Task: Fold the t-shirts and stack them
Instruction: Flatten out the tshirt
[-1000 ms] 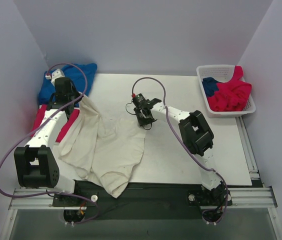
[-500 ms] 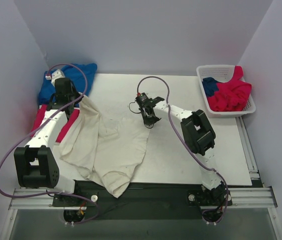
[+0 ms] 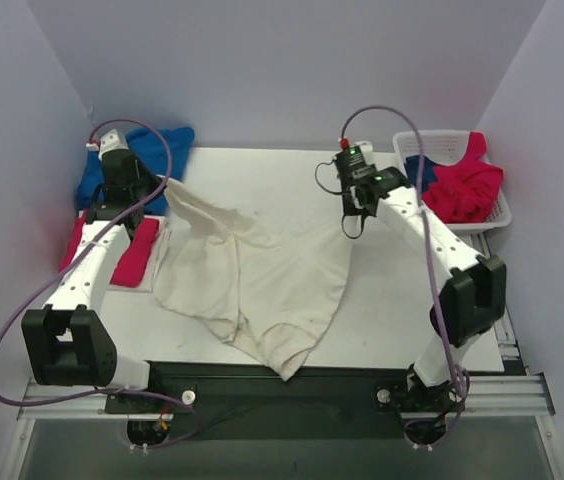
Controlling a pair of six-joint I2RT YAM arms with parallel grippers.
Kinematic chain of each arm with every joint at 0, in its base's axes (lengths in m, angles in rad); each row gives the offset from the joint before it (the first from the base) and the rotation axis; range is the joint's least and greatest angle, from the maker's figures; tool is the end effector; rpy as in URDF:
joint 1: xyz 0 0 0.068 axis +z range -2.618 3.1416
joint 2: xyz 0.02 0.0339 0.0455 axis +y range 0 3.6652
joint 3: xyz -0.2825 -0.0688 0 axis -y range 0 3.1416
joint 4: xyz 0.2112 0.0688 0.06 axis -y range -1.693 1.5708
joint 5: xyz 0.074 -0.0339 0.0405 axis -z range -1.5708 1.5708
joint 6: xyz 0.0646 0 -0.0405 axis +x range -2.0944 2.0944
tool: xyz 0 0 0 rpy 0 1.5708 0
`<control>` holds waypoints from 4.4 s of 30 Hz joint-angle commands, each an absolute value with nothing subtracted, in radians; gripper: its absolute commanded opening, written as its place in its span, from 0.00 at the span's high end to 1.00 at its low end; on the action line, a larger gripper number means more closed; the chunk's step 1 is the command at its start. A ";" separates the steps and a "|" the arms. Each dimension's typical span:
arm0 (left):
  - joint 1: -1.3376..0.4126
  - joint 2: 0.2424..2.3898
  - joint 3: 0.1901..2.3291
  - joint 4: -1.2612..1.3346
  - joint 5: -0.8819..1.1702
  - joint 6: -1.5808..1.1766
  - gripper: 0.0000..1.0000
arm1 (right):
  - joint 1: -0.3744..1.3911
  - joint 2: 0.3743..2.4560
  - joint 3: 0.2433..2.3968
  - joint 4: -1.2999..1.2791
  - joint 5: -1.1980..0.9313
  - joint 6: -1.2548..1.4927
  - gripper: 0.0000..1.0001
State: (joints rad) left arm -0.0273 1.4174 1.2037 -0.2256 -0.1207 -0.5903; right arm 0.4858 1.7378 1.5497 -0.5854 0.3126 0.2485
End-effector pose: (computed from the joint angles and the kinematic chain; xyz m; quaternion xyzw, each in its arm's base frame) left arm 0.3211 -0.0010 0.3478 -0.2651 0.8005 -0.1141 0.5252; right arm 0.3476 0.1611 0.3169 -0.0478 0.9111 0.0037 0.4094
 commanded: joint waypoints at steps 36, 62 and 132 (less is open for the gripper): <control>-0.078 0.853 1.615 -0.565 -0.020 -0.431 1.00 | 0.457 0.948 2.068 -0.608 0.310 -0.073 1.00; -0.075 1.235 1.603 -0.336 0.068 -0.488 1.00 | 0.402 1.396 2.272 -0.414 0.224 -0.183 1.00; -0.054 2.246 1.861 0.098 -0.032 -0.592 1.00 | 0.101 2.200 2.122 -0.043 -0.063 0.048 1.00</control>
State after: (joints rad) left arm -0.0635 2.2467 1.7912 0.0383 -0.0212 -0.5911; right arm 0.1097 2.2219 2.1056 -0.0612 -0.0433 0.0292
